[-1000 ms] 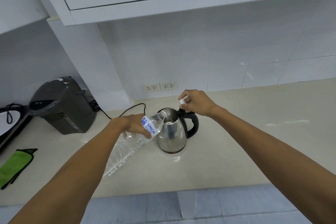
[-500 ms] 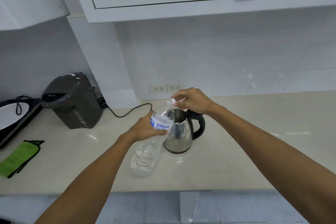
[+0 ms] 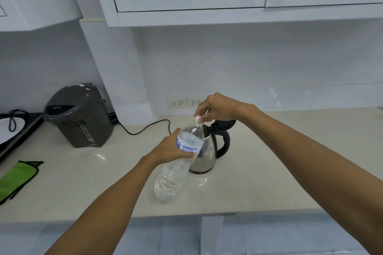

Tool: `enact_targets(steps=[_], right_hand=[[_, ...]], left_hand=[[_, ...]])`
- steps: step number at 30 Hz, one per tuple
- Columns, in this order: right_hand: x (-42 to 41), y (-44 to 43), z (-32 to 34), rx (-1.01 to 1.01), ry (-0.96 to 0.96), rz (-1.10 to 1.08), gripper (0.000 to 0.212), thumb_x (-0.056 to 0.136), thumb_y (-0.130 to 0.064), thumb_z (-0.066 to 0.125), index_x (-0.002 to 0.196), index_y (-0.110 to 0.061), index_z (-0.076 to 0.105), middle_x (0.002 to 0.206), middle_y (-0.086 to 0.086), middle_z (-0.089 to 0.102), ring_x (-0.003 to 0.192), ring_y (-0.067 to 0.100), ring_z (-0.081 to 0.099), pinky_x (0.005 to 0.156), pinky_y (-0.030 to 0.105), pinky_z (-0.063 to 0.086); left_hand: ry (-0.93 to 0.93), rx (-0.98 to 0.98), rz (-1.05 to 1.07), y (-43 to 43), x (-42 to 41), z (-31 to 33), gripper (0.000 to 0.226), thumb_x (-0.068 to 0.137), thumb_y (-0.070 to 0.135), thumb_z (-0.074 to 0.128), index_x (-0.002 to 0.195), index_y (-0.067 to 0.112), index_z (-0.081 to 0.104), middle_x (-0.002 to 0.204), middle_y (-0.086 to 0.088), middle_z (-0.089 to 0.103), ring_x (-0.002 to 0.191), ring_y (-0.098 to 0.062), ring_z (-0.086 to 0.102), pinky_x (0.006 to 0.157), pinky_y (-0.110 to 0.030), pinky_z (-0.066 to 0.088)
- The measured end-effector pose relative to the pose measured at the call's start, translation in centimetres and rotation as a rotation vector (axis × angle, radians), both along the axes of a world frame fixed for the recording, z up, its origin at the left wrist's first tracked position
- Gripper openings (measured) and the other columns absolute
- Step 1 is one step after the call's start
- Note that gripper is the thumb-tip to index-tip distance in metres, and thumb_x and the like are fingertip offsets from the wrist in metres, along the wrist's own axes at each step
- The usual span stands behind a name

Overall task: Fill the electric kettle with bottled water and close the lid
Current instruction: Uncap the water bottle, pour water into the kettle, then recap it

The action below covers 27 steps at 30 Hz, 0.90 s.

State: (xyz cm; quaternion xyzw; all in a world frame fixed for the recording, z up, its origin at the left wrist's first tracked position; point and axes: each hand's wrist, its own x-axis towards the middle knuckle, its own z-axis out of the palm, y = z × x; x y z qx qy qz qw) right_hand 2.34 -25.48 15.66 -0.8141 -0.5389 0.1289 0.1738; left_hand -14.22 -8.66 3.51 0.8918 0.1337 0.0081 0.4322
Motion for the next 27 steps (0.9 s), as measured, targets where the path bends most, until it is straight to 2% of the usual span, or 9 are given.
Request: enact_targets(steps=[2, 5, 7, 12, 16, 19, 22, 25, 27], right_hand=[[-0.2, -0.2, 0.0, 0.019, 0.047, 0.013, 0.018, 0.083, -0.028, 0.08, 0.101, -0.03, 0.078, 0.098, -0.017, 0.076, 0.09, -0.001, 0.069, 0.093, 0.031, 0.054], [-0.5, -0.6, 0.4, 0.024, 0.167, 0.036, 0.029, 0.079, -0.009, 0.08, 0.102, -0.026, 0.078, 0.101, -0.016, 0.076, 0.092, 0.0, 0.072, 0.092, 0.026, 0.052], [-0.7, -0.7, 0.8, 0.004, 0.182, 0.041, 0.031, 0.078, -0.006, 0.081, 0.102, -0.026, 0.078, 0.101, -0.016, 0.076, 0.092, 0.0, 0.072, 0.091, 0.025, 0.052], [-1.4, -0.7, 1.4, -0.048, 0.15, 0.015, 0.018, 0.084, -0.033, 0.08, 0.1, -0.025, 0.078, 0.084, -0.01, 0.078, 0.076, 0.003, 0.074, 0.079, 0.023, 0.054], [-2.7, 0.0, 0.3, -0.099, -0.134, -0.038, 0.041, 0.098, -0.049, 0.054, 0.094, -0.01, 0.066, 0.08, 0.003, 0.07, 0.076, 0.019, 0.064, 0.07, 0.032, 0.05], [-3.9, 0.4, -1.3, -0.06, -0.352, -0.098, 0.042, 0.105, -0.043, 0.035, 0.089, -0.007, 0.049, 0.072, 0.005, 0.053, 0.066, 0.025, 0.049, 0.061, 0.037, 0.036], [-4.6, 0.4, -2.2, -0.01, -0.627, -0.197, 0.038, 0.101, -0.032, 0.037, 0.073, -0.008, 0.049, 0.056, 0.004, 0.039, 0.056, 0.031, 0.043, 0.05, 0.033, 0.03], [-4.9, -0.1, -2.5, -0.082, -0.673, -0.252, 0.042, 0.098, -0.027, 0.037, 0.06, -0.011, 0.041, 0.054, 0.003, 0.033, 0.051, 0.025, 0.035, 0.046, 0.029, 0.022], [-5.0, -0.8, -2.8, -0.115, -0.669, -0.289, 0.037, 0.096, -0.024, 0.036, 0.062, -0.011, 0.042, 0.055, 0.003, 0.032, 0.051, 0.024, 0.033, 0.046, 0.028, 0.019]], left_hand=[[-0.011, -0.01, -0.001, -0.1, -0.2, 0.0, 0.067, 0.069, 0.047, 0.096, 0.119, 0.03, 0.054, 0.111, 0.008, 0.069, 0.102, -0.013, 0.068, 0.075, -0.024, 0.055], [-0.012, -0.044, -0.023, 0.0, -0.7, 0.2, 0.066, 0.07, 0.046, 0.096, 0.12, 0.034, 0.055, 0.112, 0.011, 0.069, 0.104, -0.011, 0.068, 0.079, -0.025, 0.057], [-0.015, -0.07, -0.047, 0.0, -0.9, 0.2, 0.066, 0.07, 0.045, 0.097, 0.12, 0.038, 0.055, 0.113, 0.014, 0.069, 0.106, -0.01, 0.068, 0.083, -0.027, 0.058], [-0.029, -0.088, -0.052, -0.4, -1.2, 0.1, 0.066, 0.068, 0.046, 0.097, 0.118, 0.044, 0.055, 0.113, 0.016, 0.07, 0.106, -0.008, 0.068, 0.087, -0.029, 0.059], [-0.05, -0.102, -0.019, -0.6, -1.2, 0.1, 0.067, 0.066, 0.048, 0.098, 0.117, 0.04, 0.057, 0.112, 0.014, 0.071, 0.105, -0.009, 0.069, 0.089, -0.033, 0.06], [-0.07, -0.101, 0.016, -1.2, -1.0, 0.3, 0.066, 0.067, 0.045, 0.098, 0.116, 0.032, 0.057, 0.111, 0.01, 0.07, 0.104, -0.012, 0.069, 0.086, -0.032, 0.059], [-0.08, -0.08, 0.037, -2.1, -0.8, 0.2, 0.067, 0.067, 0.043, 0.098, 0.118, 0.029, 0.056, 0.112, 0.009, 0.07, 0.103, -0.012, 0.068, 0.08, -0.028, 0.056], [-0.083, -0.076, 0.068, -2.9, -0.9, -0.2, 0.068, 0.066, 0.04, 0.098, 0.118, 0.031, 0.056, 0.11, 0.01, 0.07, 0.101, -0.011, 0.068, 0.074, -0.023, 0.051], [-0.086, -0.065, 0.067, -3.5, -0.9, -0.4, 0.069, 0.066, 0.039, 0.098, 0.12, 0.033, 0.054, 0.11, 0.011, 0.069, 0.101, -0.009, 0.067, 0.072, -0.021, 0.05]])
